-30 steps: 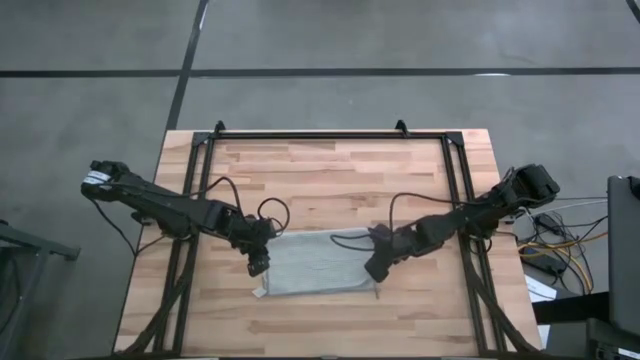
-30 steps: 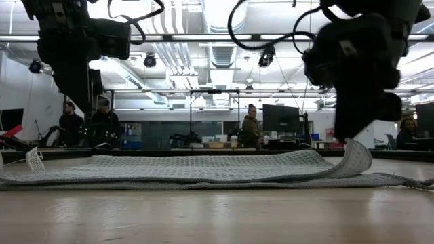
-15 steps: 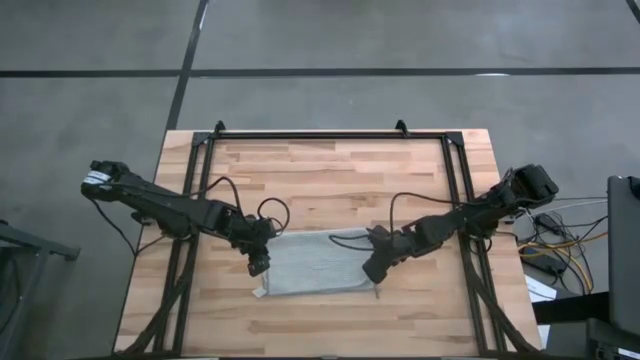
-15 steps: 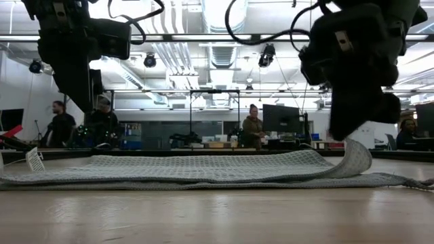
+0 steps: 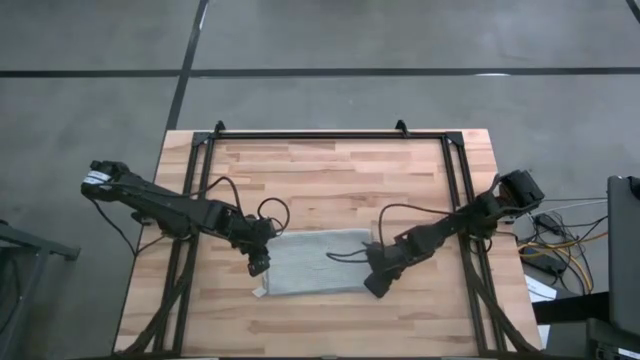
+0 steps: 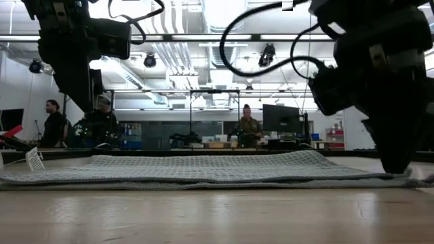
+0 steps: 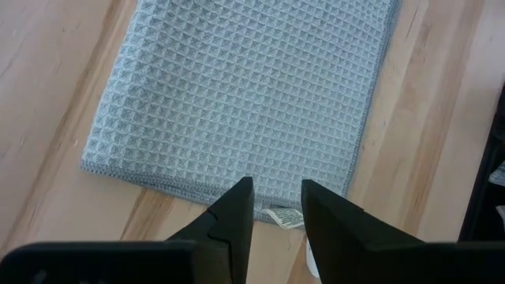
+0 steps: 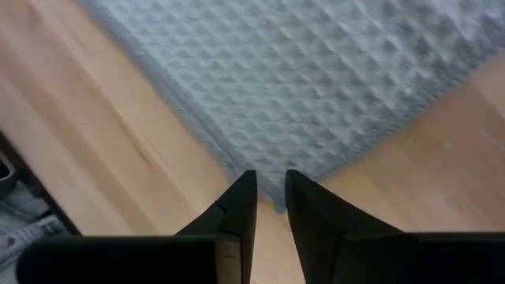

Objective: Fold microfiber towels
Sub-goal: Fold the microfiber cloth on the table

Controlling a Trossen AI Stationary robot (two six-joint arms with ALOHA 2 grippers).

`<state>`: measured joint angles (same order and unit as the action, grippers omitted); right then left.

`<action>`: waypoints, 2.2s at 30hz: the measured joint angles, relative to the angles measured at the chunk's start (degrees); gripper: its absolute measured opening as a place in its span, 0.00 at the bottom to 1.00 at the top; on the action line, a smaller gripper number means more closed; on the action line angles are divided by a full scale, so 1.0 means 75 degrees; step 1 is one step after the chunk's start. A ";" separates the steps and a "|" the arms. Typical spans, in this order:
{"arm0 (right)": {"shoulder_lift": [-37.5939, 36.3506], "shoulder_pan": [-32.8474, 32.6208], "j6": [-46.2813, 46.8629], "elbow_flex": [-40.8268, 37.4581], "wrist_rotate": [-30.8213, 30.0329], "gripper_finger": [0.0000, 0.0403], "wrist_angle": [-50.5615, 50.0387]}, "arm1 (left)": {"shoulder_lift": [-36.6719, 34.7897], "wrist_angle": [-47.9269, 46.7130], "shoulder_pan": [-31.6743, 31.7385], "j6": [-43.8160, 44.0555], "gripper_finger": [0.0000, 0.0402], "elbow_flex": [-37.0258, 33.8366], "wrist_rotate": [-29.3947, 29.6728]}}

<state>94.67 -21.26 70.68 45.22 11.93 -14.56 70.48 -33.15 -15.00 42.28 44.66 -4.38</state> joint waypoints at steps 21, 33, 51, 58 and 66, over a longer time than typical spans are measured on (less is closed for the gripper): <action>-0.0172 0.0176 -0.0379 0.0284 -0.0818 0.14 -0.1035 | 0.0000 0.0007 0.0003 -0.0031 0.28 0.0000 0.0262; -0.0172 0.0654 -0.2182 0.0974 -0.1242 0.14 -0.0982 | 0.0000 -0.0050 0.0006 -0.0044 0.28 0.0000 0.0184; -0.0157 0.1428 -0.5168 0.2820 -0.2021 0.14 -0.2084 | 0.0000 -0.0048 0.0043 -0.0894 0.27 0.0382 0.1166; -0.0160 0.1633 -0.5275 0.3025 -0.1995 0.14 -0.2087 | -0.0044 -0.0488 0.0201 -0.1914 0.27 0.0698 0.1616; -0.0163 0.2126 -0.5477 0.3196 -0.1951 0.14 -0.2092 | -0.0044 -0.0749 0.0953 -0.2184 0.27 0.0726 0.1427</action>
<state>93.45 -5.31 29.61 69.19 -2.70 -30.26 70.15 -38.77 -7.86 25.90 50.11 6.32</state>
